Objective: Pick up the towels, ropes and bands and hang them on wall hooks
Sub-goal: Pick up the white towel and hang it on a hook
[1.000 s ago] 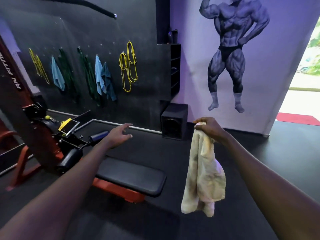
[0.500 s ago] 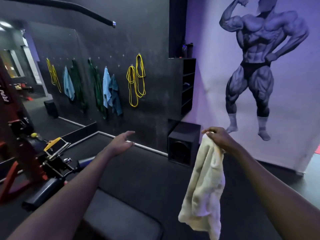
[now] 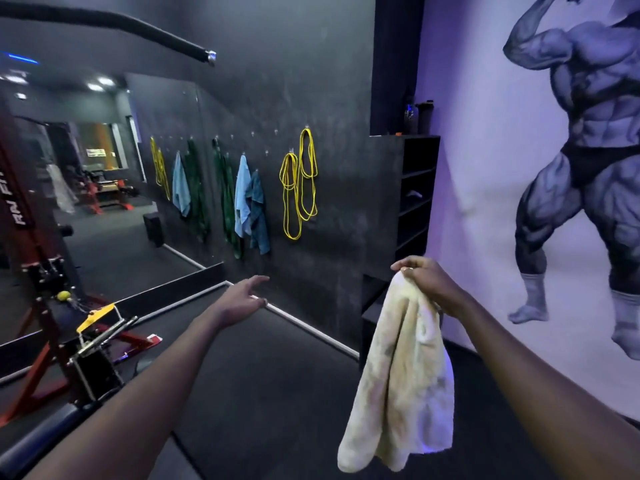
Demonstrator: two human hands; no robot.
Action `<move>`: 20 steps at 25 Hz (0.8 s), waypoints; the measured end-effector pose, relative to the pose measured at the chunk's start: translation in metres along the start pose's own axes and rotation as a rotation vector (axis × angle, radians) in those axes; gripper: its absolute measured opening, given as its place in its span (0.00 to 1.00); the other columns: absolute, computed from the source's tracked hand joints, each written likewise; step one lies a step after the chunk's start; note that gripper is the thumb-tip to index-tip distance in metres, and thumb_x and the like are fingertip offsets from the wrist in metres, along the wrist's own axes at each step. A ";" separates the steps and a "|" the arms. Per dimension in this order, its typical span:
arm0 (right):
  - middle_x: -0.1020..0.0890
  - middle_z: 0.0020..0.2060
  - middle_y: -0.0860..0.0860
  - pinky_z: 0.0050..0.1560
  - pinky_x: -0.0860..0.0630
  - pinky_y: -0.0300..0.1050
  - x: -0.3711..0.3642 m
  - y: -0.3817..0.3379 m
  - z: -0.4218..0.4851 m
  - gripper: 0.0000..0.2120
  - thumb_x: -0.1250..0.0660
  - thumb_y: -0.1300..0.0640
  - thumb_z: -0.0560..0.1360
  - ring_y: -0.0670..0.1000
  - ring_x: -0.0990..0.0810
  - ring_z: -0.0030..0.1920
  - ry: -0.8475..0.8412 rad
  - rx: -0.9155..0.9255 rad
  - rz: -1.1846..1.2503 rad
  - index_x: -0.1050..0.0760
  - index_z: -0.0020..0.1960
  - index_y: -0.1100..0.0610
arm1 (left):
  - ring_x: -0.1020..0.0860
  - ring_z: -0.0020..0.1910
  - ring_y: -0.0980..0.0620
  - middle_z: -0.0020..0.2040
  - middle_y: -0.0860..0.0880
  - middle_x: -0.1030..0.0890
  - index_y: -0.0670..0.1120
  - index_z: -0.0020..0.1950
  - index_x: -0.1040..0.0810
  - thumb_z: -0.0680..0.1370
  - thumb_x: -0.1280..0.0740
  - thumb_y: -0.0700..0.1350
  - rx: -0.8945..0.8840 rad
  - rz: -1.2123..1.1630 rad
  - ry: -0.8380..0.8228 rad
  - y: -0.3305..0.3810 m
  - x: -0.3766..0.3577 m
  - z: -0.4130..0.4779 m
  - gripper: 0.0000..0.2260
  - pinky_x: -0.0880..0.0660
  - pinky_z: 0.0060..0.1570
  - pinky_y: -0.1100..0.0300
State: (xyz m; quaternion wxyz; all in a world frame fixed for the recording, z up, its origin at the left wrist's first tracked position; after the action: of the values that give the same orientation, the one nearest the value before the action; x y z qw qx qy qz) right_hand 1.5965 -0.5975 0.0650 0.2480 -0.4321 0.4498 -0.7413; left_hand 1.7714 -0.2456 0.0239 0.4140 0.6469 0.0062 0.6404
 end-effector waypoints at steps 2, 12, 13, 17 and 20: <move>0.17 0.47 0.49 0.49 0.29 0.39 0.000 0.008 0.055 0.12 0.39 0.65 0.78 0.46 0.22 0.48 -0.004 0.029 0.015 0.19 0.49 0.54 | 0.23 0.54 0.52 0.62 0.48 0.21 0.51 0.72 0.29 0.74 0.31 0.47 0.040 -0.031 0.019 0.002 -0.005 0.035 0.26 0.30 0.55 0.62; 0.19 0.40 0.48 0.45 0.28 0.41 -0.064 0.049 0.314 0.08 0.38 0.64 0.76 0.46 0.23 0.42 -0.127 0.074 0.068 0.21 0.45 0.55 | 0.22 0.60 0.49 0.66 0.50 0.23 0.54 0.71 0.29 0.68 0.34 0.54 0.122 -0.031 0.072 -0.065 -0.024 0.249 0.31 0.28 0.64 0.55; 0.19 0.40 0.48 0.44 0.28 0.41 -0.072 0.051 0.342 0.08 0.37 0.64 0.75 0.46 0.23 0.41 -0.137 0.066 0.064 0.21 0.44 0.54 | 0.22 0.60 0.49 0.66 0.50 0.23 0.55 0.71 0.28 0.68 0.33 0.54 0.122 -0.033 0.074 -0.072 -0.023 0.274 0.30 0.28 0.64 0.55; 0.18 0.38 0.48 0.44 0.28 0.43 -0.102 0.039 0.447 0.09 0.36 0.64 0.74 0.47 0.23 0.41 -0.183 0.106 0.064 0.21 0.41 0.53 | 0.24 0.63 0.50 0.66 0.50 0.23 0.52 0.71 0.28 0.73 0.30 0.46 0.161 -0.071 0.134 -0.102 -0.014 0.360 0.25 0.30 0.66 0.56; 0.19 0.37 0.47 0.44 0.29 0.42 -0.130 0.035 0.520 0.09 0.35 0.65 0.74 0.46 0.24 0.39 -0.208 0.135 0.092 0.21 0.40 0.52 | 0.25 0.62 0.54 0.65 0.51 0.23 0.51 0.71 0.28 0.75 0.30 0.41 0.200 -0.050 0.137 -0.128 -0.010 0.420 0.25 0.31 0.62 0.62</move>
State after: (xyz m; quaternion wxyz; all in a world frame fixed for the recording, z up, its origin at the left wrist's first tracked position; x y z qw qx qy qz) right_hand 2.1106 -0.7513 0.0954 0.3557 -0.4677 0.3902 -0.7089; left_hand 2.1865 -0.3885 0.0150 0.3620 0.6393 0.1143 0.6687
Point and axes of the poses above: each hand's wrist, its own z-axis towards the middle knuckle, its own x-axis out of the back of the hand, y = z × x, the point moved 4 cm from there along z, towards the middle knuckle
